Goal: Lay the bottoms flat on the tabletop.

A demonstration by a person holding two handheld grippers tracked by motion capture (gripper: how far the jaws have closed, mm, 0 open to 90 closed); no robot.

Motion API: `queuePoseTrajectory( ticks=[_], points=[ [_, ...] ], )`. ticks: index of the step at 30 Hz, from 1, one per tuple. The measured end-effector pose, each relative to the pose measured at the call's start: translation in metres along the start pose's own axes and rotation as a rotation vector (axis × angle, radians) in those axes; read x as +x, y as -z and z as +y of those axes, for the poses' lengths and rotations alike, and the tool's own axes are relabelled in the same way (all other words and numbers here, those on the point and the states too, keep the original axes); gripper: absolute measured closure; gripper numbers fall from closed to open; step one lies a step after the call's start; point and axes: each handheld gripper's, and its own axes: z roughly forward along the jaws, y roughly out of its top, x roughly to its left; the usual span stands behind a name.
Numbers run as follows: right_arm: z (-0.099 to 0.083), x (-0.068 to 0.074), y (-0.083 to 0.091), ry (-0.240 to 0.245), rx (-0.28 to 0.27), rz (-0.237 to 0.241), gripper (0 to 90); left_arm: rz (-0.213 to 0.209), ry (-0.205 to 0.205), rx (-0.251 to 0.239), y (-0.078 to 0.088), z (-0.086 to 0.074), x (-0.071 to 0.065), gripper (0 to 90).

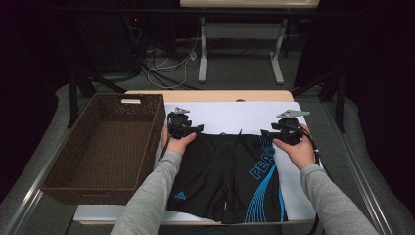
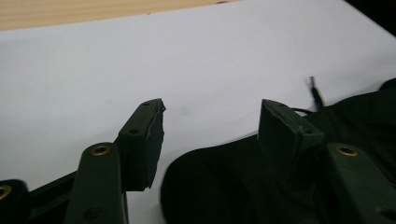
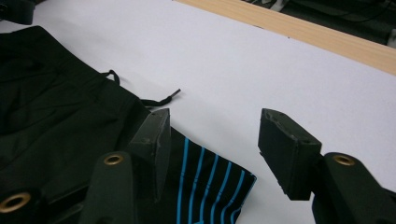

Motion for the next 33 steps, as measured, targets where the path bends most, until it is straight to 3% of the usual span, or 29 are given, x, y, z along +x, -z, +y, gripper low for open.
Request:
queuePoseTrajectory(
  ticks=[4,15,19,24,29,33],
  points=[
    [-0.002,-0.004,-0.006,0.0,0.006,-0.004,45.0,0.013,0.007,0.023,-0.003,-0.006,0.009,46.5],
    [-0.006,-0.008,-0.014,-0.014,0.032,-0.008,45.9,0.027,-0.008,0.099,-0.01,-0.022,0.012,55.1],
    [-0.008,-0.009,-0.02,-0.011,0.05,-0.01,45.9,0.016,0.029,0.11,-0.01,-0.028,0.016,56.2],
    [-0.015,-0.014,-0.029,-0.045,0.091,-0.012,45.9,-0.012,0.075,0.101,-0.008,-0.034,0.02,58.6],
    [-0.026,-0.021,-0.038,-0.075,0.131,-0.021,45.4,-0.022,0.08,0.122,-0.005,-0.034,0.02,59.0],
    [-0.034,-0.026,-0.043,-0.13,0.174,-0.012,44.6,-0.013,0.066,0.129,-0.005,-0.034,0.019,62.4]
  ],
)
